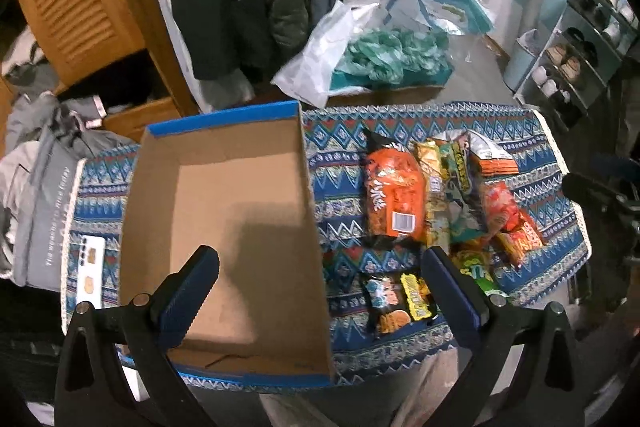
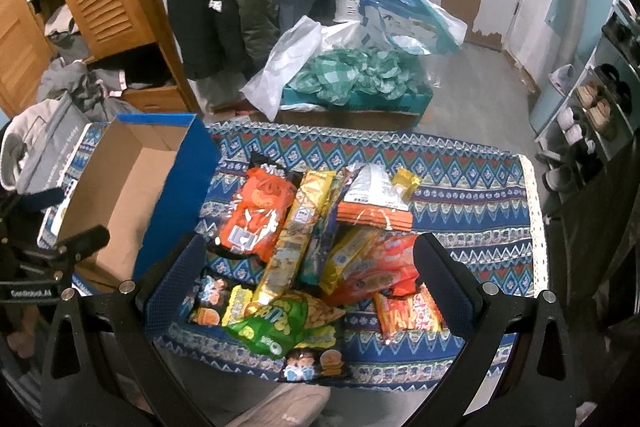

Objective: Organize snacks
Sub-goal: 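Grasp the orange chip bag with the left tool while the right tool grasps the white-grey bag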

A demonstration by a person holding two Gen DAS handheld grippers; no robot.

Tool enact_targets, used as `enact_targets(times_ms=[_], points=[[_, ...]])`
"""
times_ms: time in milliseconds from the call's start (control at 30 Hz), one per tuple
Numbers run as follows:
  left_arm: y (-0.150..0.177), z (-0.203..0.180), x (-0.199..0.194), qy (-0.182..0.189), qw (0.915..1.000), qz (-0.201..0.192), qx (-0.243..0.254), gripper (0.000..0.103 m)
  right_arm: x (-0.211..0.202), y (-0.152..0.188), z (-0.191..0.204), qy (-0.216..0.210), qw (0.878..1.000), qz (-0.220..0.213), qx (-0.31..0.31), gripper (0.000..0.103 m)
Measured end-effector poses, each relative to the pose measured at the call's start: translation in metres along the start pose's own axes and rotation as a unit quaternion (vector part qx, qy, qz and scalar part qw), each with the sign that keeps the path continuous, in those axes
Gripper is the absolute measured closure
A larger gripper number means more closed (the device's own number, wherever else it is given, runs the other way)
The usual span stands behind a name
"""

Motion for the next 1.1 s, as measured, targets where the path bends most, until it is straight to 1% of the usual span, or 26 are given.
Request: enact_targets(times_ms=[100, 233, 367, 467, 533, 667, 733, 867, 900, 967, 1033, 1100], points=[[-0.004, -0.002, 0.003, 0.000, 1.0000, 0.003, -0.004, 0.001, 0.002, -0.011, -0.006, 0.005, 1.000, 0.009, 0.003, 0.001], [-0.015, -0.004, 0.002, -0.007, 0.9999, -0.005, -0.012, 0.001, 0.004, -0.024, -0.021, 0.013, 1.000, 0.023, 0.012, 0.001], [-0.030, -0.011, -0.001, -0.011, 0.9999, -0.004, -0.007, 0.001, 0.014, -0.039, -0.036, 0.006, 0.998, 0.046, 0.031, 0.001], [-0.044, -0.017, -0.001, -0.024, 0.9997, -0.001, 0.002, 0.001, 0.024, -0.049, -0.043, 0.003, 0.997, 0.065, 0.043, 0.001], [-0.052, -0.020, 0.002, -0.023, 0.9997, 0.003, 0.009, 0.001, 0.032, -0.055, -0.046, 0.003, 0.996, 0.075, 0.044, 0.001], [-0.070, -0.024, 0.016, -0.015, 0.9994, 0.030, 0.009, 0.001, 0.047, -0.070, -0.059, 0.019, 0.994, 0.094, 0.054, 0.001], [-0.080, -0.026, 0.026, -0.005, 0.9989, 0.047, 0.006, 0.001, 0.055, -0.077, -0.065, 0.015, 0.993, 0.105, 0.059, 0.001], [-0.099, -0.035, 0.054, -0.026, 0.9956, 0.090, 0.005, 0.001, 0.075, -0.090, -0.076, 0.009, 0.989, 0.129, 0.065, 0.001], [-0.103, -0.038, 0.061, -0.019, 0.9947, 0.100, 0.007, 0.001, 0.083, -0.094, -0.078, 0.008, 0.988, 0.137, 0.064, 0.001], [-0.109, -0.041, 0.074, 0.007, 0.9939, 0.110, 0.002, 0.001, 0.097, -0.098, -0.082, 0.004, 0.986, 0.154, 0.063, 0.001], [-0.112, -0.041, 0.083, 0.022, 0.9936, 0.110, -0.015, 0.001, 0.115, -0.103, -0.089, -0.006, 0.982, 0.174, 0.071, 0.001], [-0.116, -0.043, 0.094, 0.031, 0.9926, 0.114, -0.026, 0.001, 0.131, -0.105, -0.096, -0.006, 0.978, 0.190, 0.081, 0.001]])
Point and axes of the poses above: each gripper's, at about its wrist camera, not at the fingertips, and x roughly the way its jaws point, z to its left, y to its underside, the point moved 1 cm from there along x, roughly the way its jaws point, and after that the axes turned 15 degrees about z, right-handed, at the moved point
